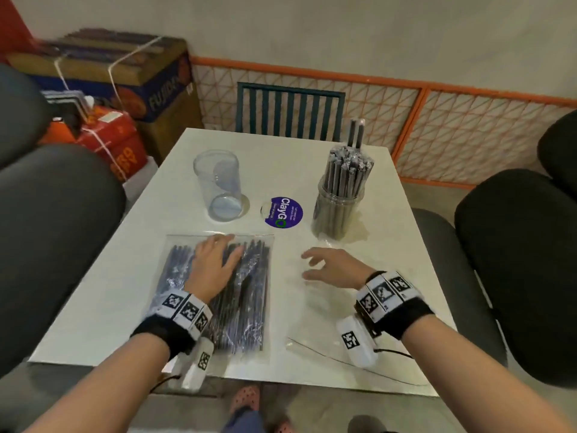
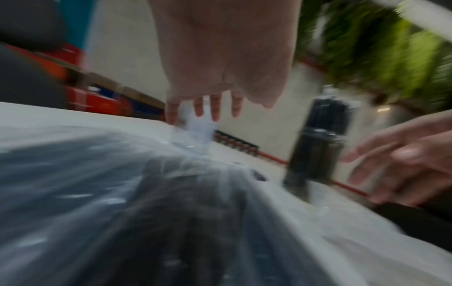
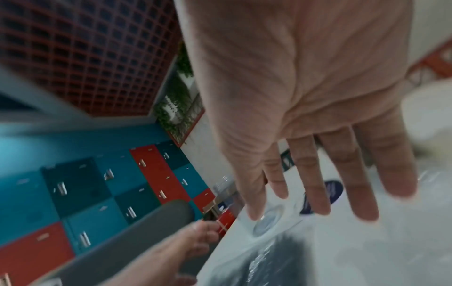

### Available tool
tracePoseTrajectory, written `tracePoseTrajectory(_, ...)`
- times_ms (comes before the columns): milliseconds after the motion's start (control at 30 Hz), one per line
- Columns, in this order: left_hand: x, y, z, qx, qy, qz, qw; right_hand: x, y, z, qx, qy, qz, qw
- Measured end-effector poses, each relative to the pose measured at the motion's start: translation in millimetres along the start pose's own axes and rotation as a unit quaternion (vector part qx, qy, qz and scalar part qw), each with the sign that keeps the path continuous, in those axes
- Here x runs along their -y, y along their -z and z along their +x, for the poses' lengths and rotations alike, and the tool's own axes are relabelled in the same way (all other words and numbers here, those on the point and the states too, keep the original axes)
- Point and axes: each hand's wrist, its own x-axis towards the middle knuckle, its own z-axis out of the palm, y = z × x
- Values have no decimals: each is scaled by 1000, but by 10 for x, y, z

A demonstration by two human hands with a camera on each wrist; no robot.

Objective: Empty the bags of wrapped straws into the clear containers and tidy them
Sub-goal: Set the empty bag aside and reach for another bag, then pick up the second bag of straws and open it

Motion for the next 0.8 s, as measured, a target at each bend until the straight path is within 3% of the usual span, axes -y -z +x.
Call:
tracePoseTrajectory(67,403,82,-10,-20,149,54,987,317,-225,270,59,0,43,997)
tracePoseTrajectory(167,685,138,-131,-24,300,95,949,576,-615,638,23,-44,61,997)
tracePoseTrajectory(267,724,152,-229,33,364,144,919,660,-907,844,-42,-90,89,991)
tracePoseTrajectory(333,765,168,-226,24,380,82,921,708,-977,920,-49,-124,155,979)
tracePoseTrajectory(433,873,261,-171,37,358,-23,933,771,-938,1037,-66,-151,208,964)
tracePoseTrajectory(567,880,564,-84,6,323,-100,941,959,-680,1138,-32,-93,323,941)
tracePoseTrajectory(700,626,970,103,-146,286,-158,934,1244,-254,986,2,15,368,930)
tracePoseTrajectory(800,171,1272,158,-309,167,-104,931,1394,-19,848,-37,75,337,938)
